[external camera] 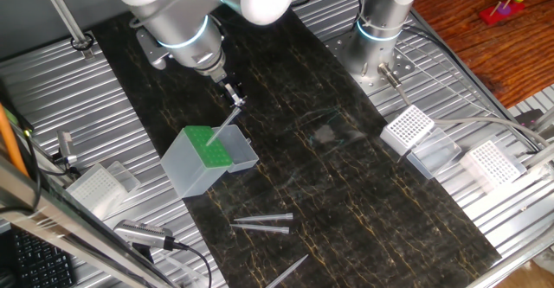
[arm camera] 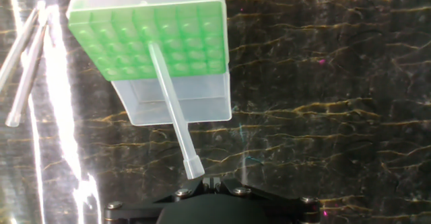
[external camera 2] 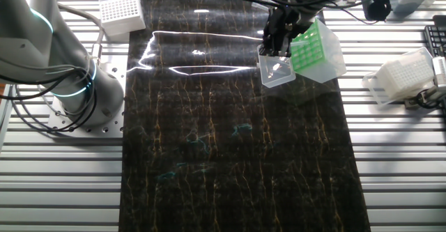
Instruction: Insert a large pipette tip into the holder for large pipette tips
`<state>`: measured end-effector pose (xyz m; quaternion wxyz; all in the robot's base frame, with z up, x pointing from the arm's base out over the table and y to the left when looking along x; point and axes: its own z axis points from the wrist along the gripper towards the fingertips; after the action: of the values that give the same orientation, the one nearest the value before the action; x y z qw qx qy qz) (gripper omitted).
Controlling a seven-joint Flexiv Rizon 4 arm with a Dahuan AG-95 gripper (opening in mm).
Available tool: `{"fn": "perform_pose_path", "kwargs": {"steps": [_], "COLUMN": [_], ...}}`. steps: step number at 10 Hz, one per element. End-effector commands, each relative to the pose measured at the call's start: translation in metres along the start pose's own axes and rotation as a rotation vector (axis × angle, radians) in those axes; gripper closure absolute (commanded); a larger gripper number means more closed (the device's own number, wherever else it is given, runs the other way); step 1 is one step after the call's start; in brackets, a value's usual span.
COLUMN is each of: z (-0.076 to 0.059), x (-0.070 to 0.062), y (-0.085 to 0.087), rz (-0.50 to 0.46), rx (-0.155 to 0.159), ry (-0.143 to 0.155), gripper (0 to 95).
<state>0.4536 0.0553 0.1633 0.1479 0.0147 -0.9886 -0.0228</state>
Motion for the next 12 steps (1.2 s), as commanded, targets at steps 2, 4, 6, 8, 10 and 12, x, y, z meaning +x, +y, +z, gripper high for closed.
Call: {"fn": "perform_pose_path", "kwargs": {"steps": [2,4,6,8,10,12], "z": [0.002,0.003,0.006,0.006,-0.012,-0.033], "x": [0.003,0.001,-0.005,-0.009,-0.017,-0.037], "y": [-0.001,0.001,0.004,0.007,0.011,0.018], "rz": [0.002,0.005,0.015,0.027,0.041,0.064], "rx": [-0.005,-0.015,-0.018,-0.027,-0.058,-0.090], "ry": [-0.009,-0.009,-0.010,-0.014,-0.008,-0.002], "gripper": [95.0,95.0,95.0,95.0,95.0,95.0]}}
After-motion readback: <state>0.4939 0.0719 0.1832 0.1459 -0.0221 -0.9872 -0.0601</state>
